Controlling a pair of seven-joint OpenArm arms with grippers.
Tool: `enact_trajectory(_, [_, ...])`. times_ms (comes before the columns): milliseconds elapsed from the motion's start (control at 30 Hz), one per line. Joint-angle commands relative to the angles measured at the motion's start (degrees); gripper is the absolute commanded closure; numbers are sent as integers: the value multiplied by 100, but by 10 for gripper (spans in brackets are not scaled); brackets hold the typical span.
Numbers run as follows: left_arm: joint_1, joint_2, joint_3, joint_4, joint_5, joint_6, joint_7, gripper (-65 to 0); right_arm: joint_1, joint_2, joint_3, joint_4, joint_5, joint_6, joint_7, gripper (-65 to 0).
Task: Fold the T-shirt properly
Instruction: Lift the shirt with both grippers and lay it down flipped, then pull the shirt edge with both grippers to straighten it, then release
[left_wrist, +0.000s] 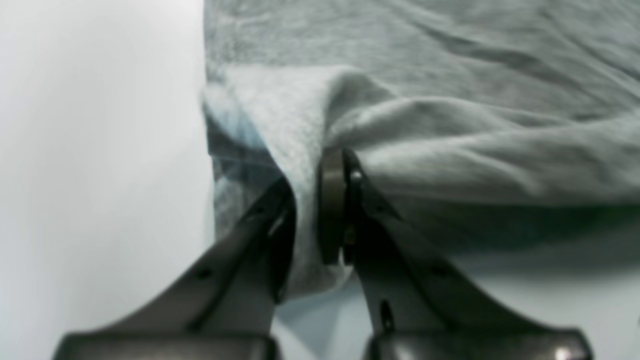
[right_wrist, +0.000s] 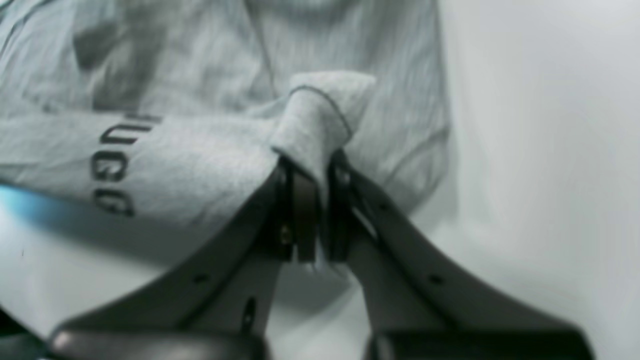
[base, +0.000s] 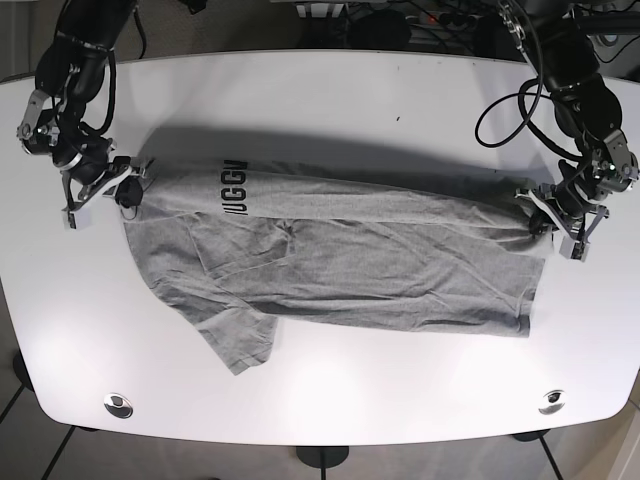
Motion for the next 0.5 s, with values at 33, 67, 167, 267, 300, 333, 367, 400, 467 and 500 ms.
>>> enact_trajectory(33, [274,-99,-207,527,-47,-3,-42,0,-273,114,39,493,271,30,139,-17])
enact_trajectory(67, [397,-99,-251,711,-47,-3,81,0,-458,105,48,704,271,30,139,-17])
enact_trajectory(167, [784,77,-594,1230,-74,-3,231,0,-950,61,48,1162,271,30,139,-17])
enact_trajectory(267, [1083,112,-744,1344,-74,-3,239,0,-1197,61,48,1188,271,30,139,-17])
enact_trajectory(300, [1153,103,-761,1336,-74,-3,239,0,-1267,61,48,1188,271,30,139,-17])
enact_trajectory(333, [1294,94,-779,1336,-74,-3,239,0,-1434,61,48,1188,271,39,139,-19])
enact_trajectory(367, [1399,94,-779,1336,-74,-3,239,0,-1531,61,66,1188,271,56,139,-19])
enact_trajectory(400, [1505,94,-788,1336,-74,-3,239,0,-1689,61,233,1206,271,92,139,-19])
enact_trajectory(467, [1672,112,-946,1336,-47,-3,239,0,-1900,61,330,1206,271,92,139,-19])
enact_trajectory(500, [1716,121,-1043,1327,-38,-3,239,0,-1988,61,347,1206,271,92,139,-19])
